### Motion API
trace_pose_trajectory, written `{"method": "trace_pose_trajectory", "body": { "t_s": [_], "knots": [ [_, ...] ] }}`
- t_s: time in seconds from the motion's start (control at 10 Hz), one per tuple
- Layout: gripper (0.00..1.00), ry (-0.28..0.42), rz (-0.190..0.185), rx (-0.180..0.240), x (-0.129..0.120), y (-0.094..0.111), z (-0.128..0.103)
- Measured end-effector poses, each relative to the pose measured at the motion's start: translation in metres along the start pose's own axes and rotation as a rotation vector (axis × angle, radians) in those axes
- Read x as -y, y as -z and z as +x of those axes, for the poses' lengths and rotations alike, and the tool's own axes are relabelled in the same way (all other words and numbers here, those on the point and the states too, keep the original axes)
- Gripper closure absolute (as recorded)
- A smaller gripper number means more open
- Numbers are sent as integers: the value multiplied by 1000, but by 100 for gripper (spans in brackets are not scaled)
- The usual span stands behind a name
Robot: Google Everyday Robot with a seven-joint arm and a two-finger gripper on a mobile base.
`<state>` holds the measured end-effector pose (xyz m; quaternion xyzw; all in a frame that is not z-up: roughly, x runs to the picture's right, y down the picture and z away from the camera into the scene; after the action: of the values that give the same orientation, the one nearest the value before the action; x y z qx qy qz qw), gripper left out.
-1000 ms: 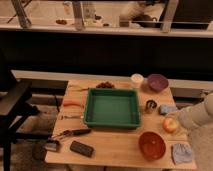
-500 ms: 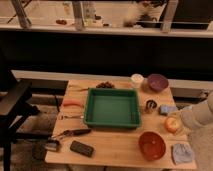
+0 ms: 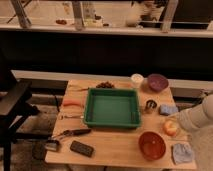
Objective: Place apple in plastic cup
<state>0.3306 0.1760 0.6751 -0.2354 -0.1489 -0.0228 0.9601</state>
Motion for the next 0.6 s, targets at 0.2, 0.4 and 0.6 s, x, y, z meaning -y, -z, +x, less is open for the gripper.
{"method": "trace_pose_trajectory", "body": {
  "t_s": [0.2,0.4,0.6],
  "knots": [
    [86,0,-3,-2,1,7,-1],
    [99,-3,14,-11,12,0,6],
    [100,-8,26,-7,30,-9,14]
  ]
}}
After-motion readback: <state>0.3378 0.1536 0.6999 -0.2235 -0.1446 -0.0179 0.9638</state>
